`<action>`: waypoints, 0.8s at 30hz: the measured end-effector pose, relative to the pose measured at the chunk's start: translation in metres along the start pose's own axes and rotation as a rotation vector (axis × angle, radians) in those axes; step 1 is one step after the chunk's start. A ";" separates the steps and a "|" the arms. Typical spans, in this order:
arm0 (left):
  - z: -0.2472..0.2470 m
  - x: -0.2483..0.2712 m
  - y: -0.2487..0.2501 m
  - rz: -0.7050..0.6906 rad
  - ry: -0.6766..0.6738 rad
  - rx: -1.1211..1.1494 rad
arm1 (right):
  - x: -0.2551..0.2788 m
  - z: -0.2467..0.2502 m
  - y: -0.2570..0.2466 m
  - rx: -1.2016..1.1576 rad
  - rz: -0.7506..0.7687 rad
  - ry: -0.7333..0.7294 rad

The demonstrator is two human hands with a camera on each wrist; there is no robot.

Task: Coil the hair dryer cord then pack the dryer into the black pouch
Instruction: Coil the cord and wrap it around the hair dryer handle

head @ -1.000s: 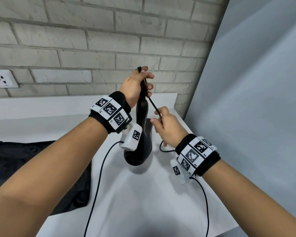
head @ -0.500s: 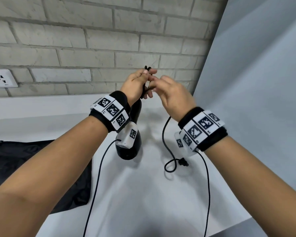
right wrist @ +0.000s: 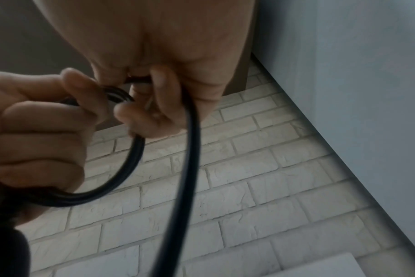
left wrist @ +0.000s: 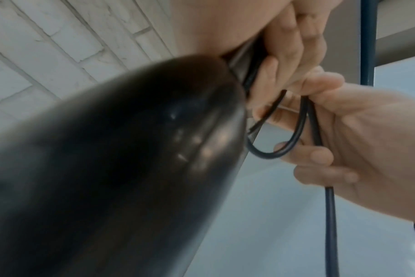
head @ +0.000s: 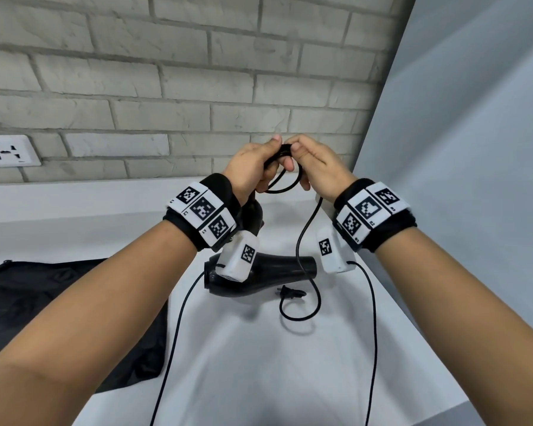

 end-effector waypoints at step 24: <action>-0.021 -0.001 -0.002 0.196 -0.267 0.346 | 0.021 -0.001 0.017 -0.324 -0.177 0.000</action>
Point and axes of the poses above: each hand's wrist, its own x-axis away from the middle knuckle, its own z-axis out of the back of the hand, y = z × x, the point moved 8 cm from there along -x, towards the middle knuckle, and after that the axes turned 1 degree about y, right-handed, at the moved point
